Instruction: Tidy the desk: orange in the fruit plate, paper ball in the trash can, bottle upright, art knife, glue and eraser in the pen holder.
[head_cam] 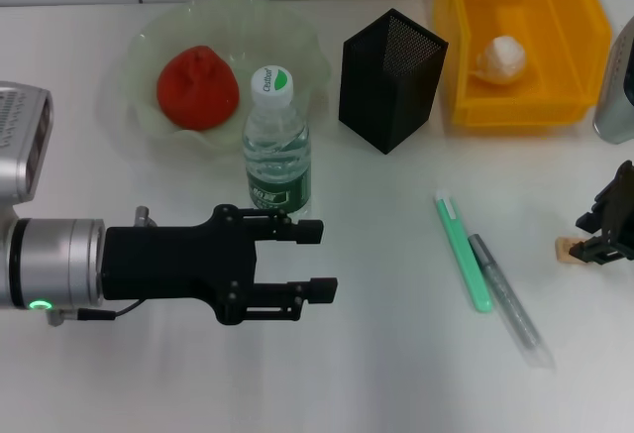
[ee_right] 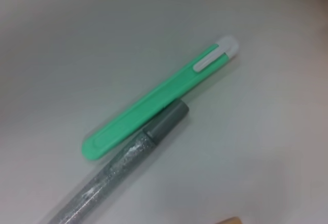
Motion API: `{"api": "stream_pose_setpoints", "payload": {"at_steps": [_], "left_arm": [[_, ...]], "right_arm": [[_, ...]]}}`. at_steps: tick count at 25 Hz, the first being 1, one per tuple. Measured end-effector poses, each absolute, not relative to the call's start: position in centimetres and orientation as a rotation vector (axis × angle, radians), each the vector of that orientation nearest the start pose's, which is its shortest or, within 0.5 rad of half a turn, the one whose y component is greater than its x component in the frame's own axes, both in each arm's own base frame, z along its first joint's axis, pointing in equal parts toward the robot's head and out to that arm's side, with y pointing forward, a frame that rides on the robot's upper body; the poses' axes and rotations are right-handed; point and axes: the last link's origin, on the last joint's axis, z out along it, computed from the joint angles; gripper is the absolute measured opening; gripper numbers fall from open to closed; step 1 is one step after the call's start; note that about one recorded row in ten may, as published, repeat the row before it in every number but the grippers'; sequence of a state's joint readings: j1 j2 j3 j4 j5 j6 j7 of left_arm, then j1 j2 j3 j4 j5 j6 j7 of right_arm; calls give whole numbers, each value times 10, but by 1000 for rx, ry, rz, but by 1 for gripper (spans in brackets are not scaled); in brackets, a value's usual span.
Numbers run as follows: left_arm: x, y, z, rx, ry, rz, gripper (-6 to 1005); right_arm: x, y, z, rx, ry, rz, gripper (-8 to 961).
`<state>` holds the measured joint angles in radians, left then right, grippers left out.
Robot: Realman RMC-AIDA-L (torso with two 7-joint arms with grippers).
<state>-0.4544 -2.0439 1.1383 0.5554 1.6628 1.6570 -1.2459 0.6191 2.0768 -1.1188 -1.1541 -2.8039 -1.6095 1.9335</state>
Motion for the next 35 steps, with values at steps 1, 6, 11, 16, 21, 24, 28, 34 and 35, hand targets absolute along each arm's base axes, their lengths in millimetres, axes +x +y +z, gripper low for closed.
{"api": "stream_pose_setpoints", "payload": {"at_steps": [1,6,11,16,21,24,28,34,35], "left_arm": [[-244,280,-37,-2986,-467,-902,681],[-243,281,-37,-2989,-468,-900,680],[-244,281,-37,-2986,-476,-896,680],[-246,279,-37,-2982,-488,-896,680],[-249,276,-37,-2981,-507,-900,680],[-252,274,-35,-2977,-515,-896,679],[-254,273,-34,-2976,-520,-894,679],[-255,273,-31,-2966,-522,-894,679],[-256,273,-31,-2966,-521,-893,679]], "right_arm": [[254,353,29,-2759,538,-794,479],[252,353,27,-2765,513,-804,387],[246,355,35,-2747,490,-761,363],[234,351,40,-2787,494,-645,381],[231,345,48,-2782,501,-565,511],[234,337,52,-2795,506,-437,586],[246,322,70,-2791,533,-128,634],[267,301,91,-2736,549,371,707],[272,298,92,-2724,555,429,707]]}}
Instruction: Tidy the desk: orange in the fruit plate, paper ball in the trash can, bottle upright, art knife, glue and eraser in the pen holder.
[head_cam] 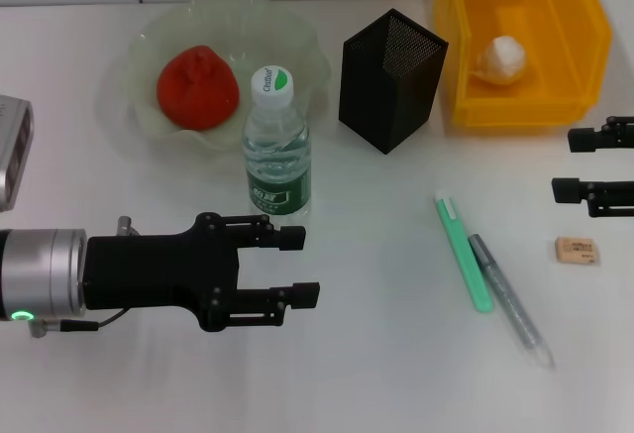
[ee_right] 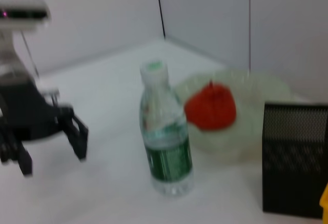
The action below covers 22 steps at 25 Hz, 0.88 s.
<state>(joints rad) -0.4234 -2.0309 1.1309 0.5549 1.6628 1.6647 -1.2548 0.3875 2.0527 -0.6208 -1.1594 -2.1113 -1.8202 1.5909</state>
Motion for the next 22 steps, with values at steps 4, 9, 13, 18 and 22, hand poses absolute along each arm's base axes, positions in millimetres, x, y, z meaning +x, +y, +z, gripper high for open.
{"api": "stream_pose_setpoints", "payload": {"at_steps": [4,9,13,18,22], "left_arm": [[-254,275,-31,-2970,-519,-894,678],[-253,276,-30,-2975,-525,-898,678],[-252,275,-29,-2977,-524,-907,678],[-251,275,-28,-2983,-530,-920,678],[-250,275,-28,-2988,-528,-921,677]], "right_arm": [[285,291,89,-2711,590,536,707],[290,289,86,-2715,609,547,707],[290,289,87,-2715,605,545,708],[289,290,87,-2713,613,542,708],[286,291,89,-2714,621,538,708]]}}
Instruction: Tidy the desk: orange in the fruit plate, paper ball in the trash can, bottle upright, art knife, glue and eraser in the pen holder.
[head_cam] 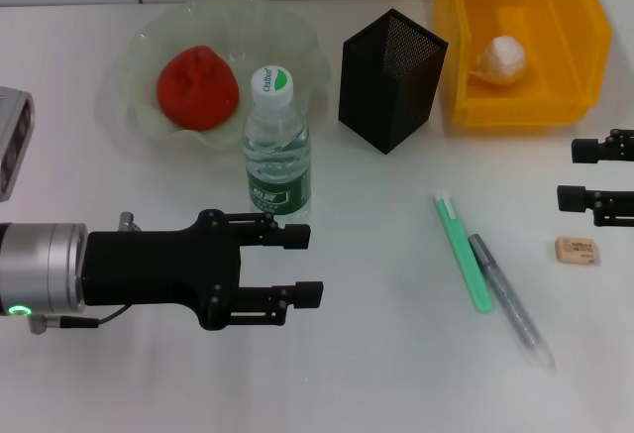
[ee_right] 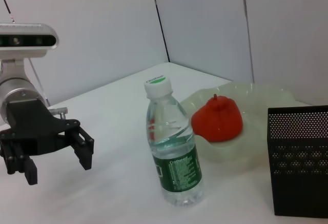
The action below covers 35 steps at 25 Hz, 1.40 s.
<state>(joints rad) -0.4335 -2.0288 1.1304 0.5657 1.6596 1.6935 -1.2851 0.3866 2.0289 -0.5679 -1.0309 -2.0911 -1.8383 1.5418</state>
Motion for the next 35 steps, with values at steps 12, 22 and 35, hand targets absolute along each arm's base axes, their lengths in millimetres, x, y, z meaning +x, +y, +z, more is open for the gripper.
{"api": "stream_pose_setpoints", "payload": {"at_steps": [12,22,35], "left_arm": [[-248,274,-30,-3002,-528,-918,677],[-245,278,-32,-3013,-512,-894,676],[-241,281,-38,-3048,-490,-849,675]], "right_arm": [[276,302,94,-2670,713,460,744],[229,333,86,-2664,961,140,785],[181,362,49,-2503,1146,-436,784]]}}
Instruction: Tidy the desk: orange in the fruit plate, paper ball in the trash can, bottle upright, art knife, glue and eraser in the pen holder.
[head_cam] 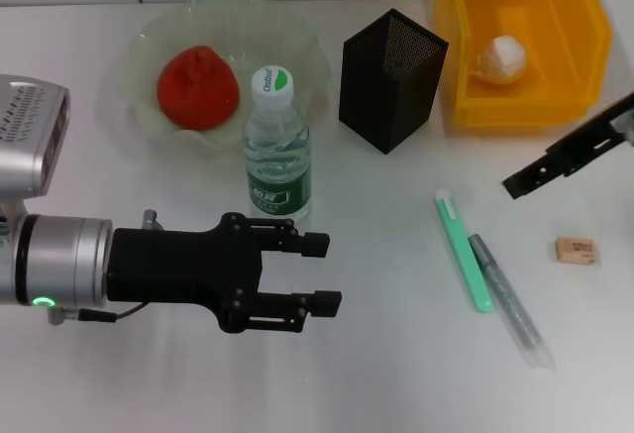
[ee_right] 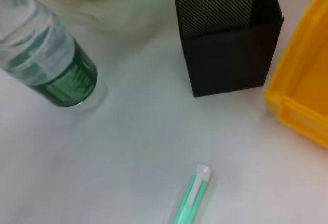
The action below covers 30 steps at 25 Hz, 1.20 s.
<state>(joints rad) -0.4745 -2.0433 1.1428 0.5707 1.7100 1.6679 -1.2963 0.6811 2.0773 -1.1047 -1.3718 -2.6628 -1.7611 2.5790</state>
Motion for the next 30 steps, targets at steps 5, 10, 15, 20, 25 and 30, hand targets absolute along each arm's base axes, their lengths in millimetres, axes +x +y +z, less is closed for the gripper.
{"api": "stream_pose_setpoints", "payload": {"at_steps": [5,10,15,20,25,30], "left_arm": [[-243,282,-35,-3041,-483,-836,675],[-246,281,-34,-3051,-469,-806,675],[-250,280,-35,-3078,-446,-738,674],[-250,281,-37,-3085,-435,-704,674],[-250,280,-41,-3093,-408,-685,674],[-249,281,-42,-3098,-392,-674,673]], "right_arm": [[166,369,29,-2418,1167,-485,784],[159,369,6,-2380,1179,-574,779],[166,371,-16,-2330,1241,-618,780],[175,374,-28,-2314,1265,-604,780],[179,379,-36,-2310,1272,-577,779],[175,381,-42,-2327,1235,-558,779]]}}
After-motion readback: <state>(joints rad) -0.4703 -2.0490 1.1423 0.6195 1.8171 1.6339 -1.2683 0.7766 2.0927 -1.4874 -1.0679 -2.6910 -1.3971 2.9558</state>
